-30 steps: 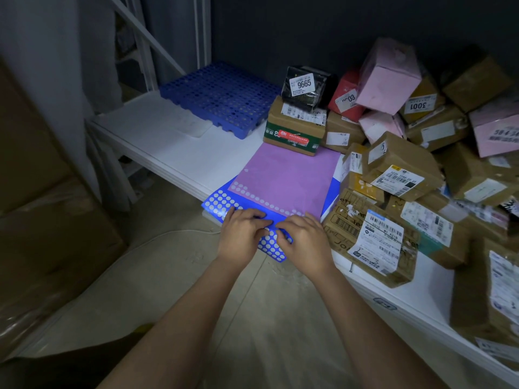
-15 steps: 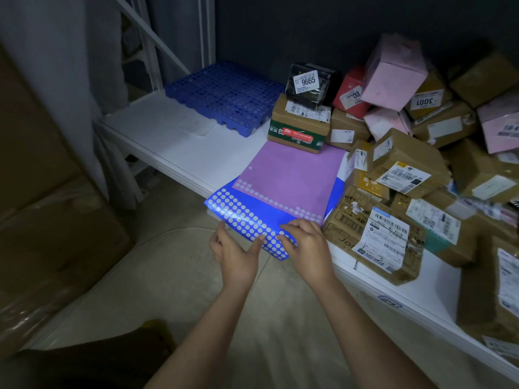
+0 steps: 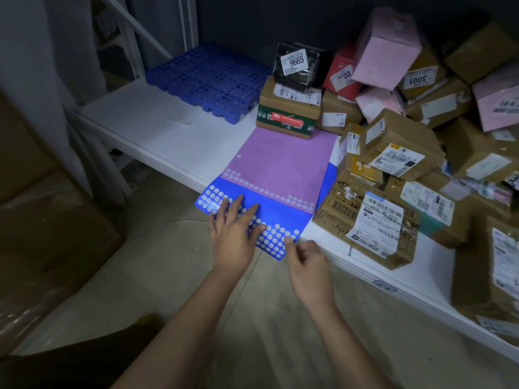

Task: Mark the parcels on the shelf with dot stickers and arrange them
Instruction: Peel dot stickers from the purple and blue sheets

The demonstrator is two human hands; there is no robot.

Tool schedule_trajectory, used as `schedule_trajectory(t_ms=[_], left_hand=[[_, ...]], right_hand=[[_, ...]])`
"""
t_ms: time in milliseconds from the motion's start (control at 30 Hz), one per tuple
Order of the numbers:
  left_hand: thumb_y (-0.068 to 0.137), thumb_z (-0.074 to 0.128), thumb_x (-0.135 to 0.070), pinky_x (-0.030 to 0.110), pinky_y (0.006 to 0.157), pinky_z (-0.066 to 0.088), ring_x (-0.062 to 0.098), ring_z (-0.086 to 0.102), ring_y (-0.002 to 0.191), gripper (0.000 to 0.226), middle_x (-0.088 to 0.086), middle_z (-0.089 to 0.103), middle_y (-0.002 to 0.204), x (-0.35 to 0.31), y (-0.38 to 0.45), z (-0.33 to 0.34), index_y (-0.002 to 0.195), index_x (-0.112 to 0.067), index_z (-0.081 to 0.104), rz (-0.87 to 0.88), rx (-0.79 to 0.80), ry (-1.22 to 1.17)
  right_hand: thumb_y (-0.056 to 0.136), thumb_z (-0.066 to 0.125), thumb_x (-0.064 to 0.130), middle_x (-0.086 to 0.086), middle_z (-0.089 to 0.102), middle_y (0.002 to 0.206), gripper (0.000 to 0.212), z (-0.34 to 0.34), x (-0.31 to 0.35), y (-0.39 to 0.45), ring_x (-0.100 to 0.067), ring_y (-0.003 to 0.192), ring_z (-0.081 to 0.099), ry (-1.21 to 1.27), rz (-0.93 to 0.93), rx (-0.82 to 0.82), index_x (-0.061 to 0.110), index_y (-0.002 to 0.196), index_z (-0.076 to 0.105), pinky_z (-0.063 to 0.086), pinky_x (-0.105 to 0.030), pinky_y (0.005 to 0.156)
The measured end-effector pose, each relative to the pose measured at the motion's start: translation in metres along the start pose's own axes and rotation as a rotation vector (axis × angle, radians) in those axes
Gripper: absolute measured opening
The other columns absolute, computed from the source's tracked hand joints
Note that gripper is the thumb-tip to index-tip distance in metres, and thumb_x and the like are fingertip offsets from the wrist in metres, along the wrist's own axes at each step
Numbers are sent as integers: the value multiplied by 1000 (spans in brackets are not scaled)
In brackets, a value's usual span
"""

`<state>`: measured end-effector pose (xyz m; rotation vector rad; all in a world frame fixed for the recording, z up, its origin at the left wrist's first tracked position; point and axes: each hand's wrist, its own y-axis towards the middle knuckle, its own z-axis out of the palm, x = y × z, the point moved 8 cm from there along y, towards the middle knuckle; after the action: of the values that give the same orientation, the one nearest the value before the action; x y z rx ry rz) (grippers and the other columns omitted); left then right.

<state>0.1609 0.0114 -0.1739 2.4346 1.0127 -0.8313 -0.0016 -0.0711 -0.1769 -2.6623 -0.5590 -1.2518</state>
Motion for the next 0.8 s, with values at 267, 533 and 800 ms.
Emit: schedule_trajectory(t_ms=[267, 533, 800], left_hand=[[88, 61, -41, 47, 114, 13, 23, 27, 140, 34, -4, 45, 143, -1, -10, -7, 120, -30, 64, 15, -31, 13], [78, 59, -35, 28, 94, 24, 17, 57, 101, 21, -11, 66, 99, -14, -19, -26, 91, -29, 74, 77, -128, -76], [77, 62, -40, 24, 87, 26, 17, 63, 90, 21, -11, 69, 93, -21, -19, -30, 87, -26, 74, 110, -126, -54]], right_hand=[[87, 66, 7, -9, 73, 103, 18, 46, -5, -8, -26, 97, 69, 998, 423, 73, 7, 105, 70, 54, -38, 86], [86, 65, 5, -9, 74, 97, 13, 50, 0, -10, -23, 91, 69, 975, 464, 154, 14, 91, 73, 53, -39, 89], [87, 65, 8, -9, 74, 96, 11, 48, 4, -7, -25, 96, 68, 917, 389, 156, 12, 89, 75, 51, -41, 94]])
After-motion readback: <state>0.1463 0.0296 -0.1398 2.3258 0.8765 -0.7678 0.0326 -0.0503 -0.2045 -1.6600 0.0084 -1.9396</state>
